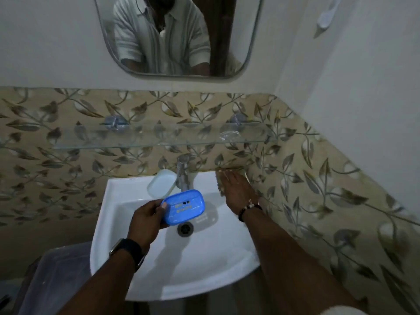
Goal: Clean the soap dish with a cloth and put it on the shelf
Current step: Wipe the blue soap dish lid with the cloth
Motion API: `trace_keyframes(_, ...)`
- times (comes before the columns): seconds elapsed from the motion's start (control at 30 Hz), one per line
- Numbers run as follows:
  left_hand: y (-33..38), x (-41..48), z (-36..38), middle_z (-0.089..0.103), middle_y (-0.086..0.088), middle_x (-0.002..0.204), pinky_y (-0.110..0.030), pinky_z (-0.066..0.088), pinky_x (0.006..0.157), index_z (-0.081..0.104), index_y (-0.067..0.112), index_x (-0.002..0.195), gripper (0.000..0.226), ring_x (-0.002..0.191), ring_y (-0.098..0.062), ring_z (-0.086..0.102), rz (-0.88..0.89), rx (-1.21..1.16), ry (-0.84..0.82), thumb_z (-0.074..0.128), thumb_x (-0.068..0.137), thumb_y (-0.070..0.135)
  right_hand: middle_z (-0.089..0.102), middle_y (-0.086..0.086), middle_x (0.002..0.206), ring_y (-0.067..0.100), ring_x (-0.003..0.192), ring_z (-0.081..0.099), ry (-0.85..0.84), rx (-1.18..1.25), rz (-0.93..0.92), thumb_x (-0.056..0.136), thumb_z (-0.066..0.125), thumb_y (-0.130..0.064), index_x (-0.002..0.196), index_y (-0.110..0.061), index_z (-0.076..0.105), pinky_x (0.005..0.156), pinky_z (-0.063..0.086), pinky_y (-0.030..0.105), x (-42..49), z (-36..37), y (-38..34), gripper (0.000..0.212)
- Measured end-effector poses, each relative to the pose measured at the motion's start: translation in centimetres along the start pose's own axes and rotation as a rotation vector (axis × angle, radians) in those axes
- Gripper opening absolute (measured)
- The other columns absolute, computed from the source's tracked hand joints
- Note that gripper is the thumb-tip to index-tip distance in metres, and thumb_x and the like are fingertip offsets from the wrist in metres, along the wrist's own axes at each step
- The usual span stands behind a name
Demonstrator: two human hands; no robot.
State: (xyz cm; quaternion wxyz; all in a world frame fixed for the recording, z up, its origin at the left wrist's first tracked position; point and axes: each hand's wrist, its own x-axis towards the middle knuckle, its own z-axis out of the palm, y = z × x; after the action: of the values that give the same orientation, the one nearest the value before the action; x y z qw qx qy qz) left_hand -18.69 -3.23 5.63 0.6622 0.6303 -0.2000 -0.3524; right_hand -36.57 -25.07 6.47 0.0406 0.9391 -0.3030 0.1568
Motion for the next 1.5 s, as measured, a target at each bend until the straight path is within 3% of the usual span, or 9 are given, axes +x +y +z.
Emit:
trace_keyframes(0.17,0.2,-0.2,0.1,0.081,-0.002,0.088,-0.025,0.061,0.061,0.074,0.015,0.102,0.016,0.077,-0.016,0.077,-0.007,0.021,0.035,0.058,0.100,0.013,0.007,0.005,0.167,0.028,0.153,0.005,-0.387,0.001,0.164,0.102,0.036,-0.026,0.158,-0.023,0.003,0.123,0.009,0.045,2.4,5.0,3.2,0.065)
trace_keyframes(0.3,0.0,-0.1,-0.2,0.081,-0.007,0.094,-0.027,0.061,0.064,0.074,0.014,0.106,0.018,0.084,-0.021,0.077,-0.018,0.038,0.051,0.058,0.100,0.016,0.009,0.003,0.166,0.028,0.152,0.010,-0.542,0.061,0.284,0.103,0.039,-0.035,0.157,-0.031,0.013,0.123,0.011,0.043,3.4,7.5,4.5,0.059)
trace_keyframes(0.57,0.7,0.5,0.2,0.080,-0.008,0.099,-0.032,0.063,0.069,0.074,0.015,0.110,0.020,0.088,-0.023,0.077,-0.012,0.009,0.037,0.059,0.099,0.020,0.056,0.011,0.136,0.035,0.125,0.050,-0.270,-0.004,0.282,0.093,0.055,-0.015,0.130,-0.023,0.060,0.105,0.041,0.048,2.5,7.5,5.9,0.038)
trace_keyframes(0.8,2.0,0.4,2.1,0.080,-0.004,0.081,-0.030,0.062,0.062,0.077,0.015,0.091,0.012,0.072,-0.016,0.075,-0.014,-0.053,0.030,0.065,0.096,0.015,0.067,0.024,0.118,0.040,0.107,0.061,0.327,0.725,0.822,0.093,0.052,-0.003,0.115,-0.001,0.067,0.093,0.050,0.044,2.1,1.3,2.3,0.027)
trace_keyframes(0.93,2.8,0.4,3.0,0.080,-0.004,0.079,-0.029,0.061,0.061,0.075,0.010,0.093,0.013,0.070,-0.014,0.075,-0.019,-0.109,0.025,0.066,0.096,0.018,0.068,0.017,0.105,0.030,0.101,0.060,0.561,0.662,0.402,0.087,0.047,-0.012,0.108,-0.004,0.068,0.088,0.047,0.038,0.8,-4.3,-4.0,0.031)
trace_keyframes(1.03,3.4,0.1,3.6,0.079,-0.005,0.079,-0.029,0.061,0.061,0.076,0.010,0.091,0.017,0.070,-0.015,0.075,-0.024,-0.154,0.007,0.064,0.097,0.020,0.066,0.006,0.096,0.029,0.091,0.056,0.371,0.244,-0.098,0.076,0.051,-0.012,0.098,-0.017,0.067,0.075,0.043,0.039,-0.4,-5.7,-8.5,0.028)
trace_keyframes(1.1,3.9,-0.1,3.7,0.079,-0.008,0.081,-0.031,0.061,0.063,0.078,0.009,0.091,0.019,0.071,-0.017,0.075,-0.017,-0.152,-0.030,0.064,0.098,0.021,0.066,0.001,0.108,0.027,0.102,0.056,0.206,0.130,-0.236,0.077,0.053,-0.013,0.103,-0.022,0.066,0.083,0.042,0.040,-1.0,-5.4,-10.8,0.031)
trace_keyframes(1.27,4.7,-1.0,2.7,0.079,-0.006,0.078,-0.030,0.061,0.060,0.076,0.007,0.091,0.015,0.070,-0.016,0.075,0.010,-0.169,-0.053,0.065,0.097,0.015,0.062,-0.003,0.133,0.024,0.112,0.054,0.239,0.018,-0.320,0.090,0.053,-0.019,0.117,-0.024,0.064,0.087,0.044,0.039,-1.5,-5.2,-11.0,0.029)
trace_keyframes(1.5,4.0,-1.9,1.5,0.080,-0.006,0.082,-0.028,0.060,0.060,0.074,0.006,0.099,0.014,0.072,-0.016,0.076,-0.023,-0.230,-0.046,0.065,0.096,0.016,0.061,0.002,0.088,0.030,0.086,0.055,0.162,-0.089,-0.019,0.077,0.057,-0.016,0.093,-0.023,0.068,0.069,0.038,0.038,-1.5,-7.0,-11.5,0.021)
